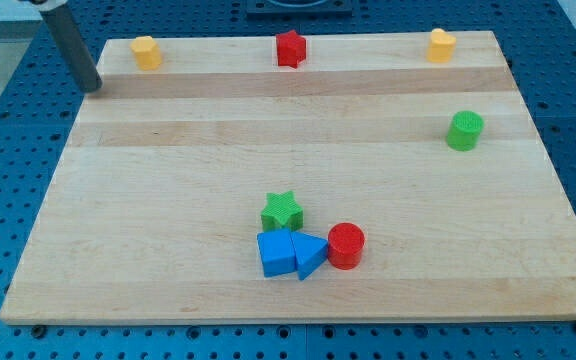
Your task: Move the yellow hexagon to the group of blocks
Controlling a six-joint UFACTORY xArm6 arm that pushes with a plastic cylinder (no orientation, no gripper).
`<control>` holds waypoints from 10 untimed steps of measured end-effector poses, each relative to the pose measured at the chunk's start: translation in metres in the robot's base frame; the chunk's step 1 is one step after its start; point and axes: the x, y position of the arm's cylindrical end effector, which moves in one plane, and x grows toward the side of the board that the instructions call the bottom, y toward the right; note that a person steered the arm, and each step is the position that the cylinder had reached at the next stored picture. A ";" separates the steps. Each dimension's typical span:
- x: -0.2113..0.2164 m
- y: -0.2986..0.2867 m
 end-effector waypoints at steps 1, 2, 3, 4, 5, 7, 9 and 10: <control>-0.027 0.000; -0.051 0.001; -0.066 0.016; -0.066 0.044; -0.066 0.073; -0.046 0.106; -0.020 0.151; -0.017 0.178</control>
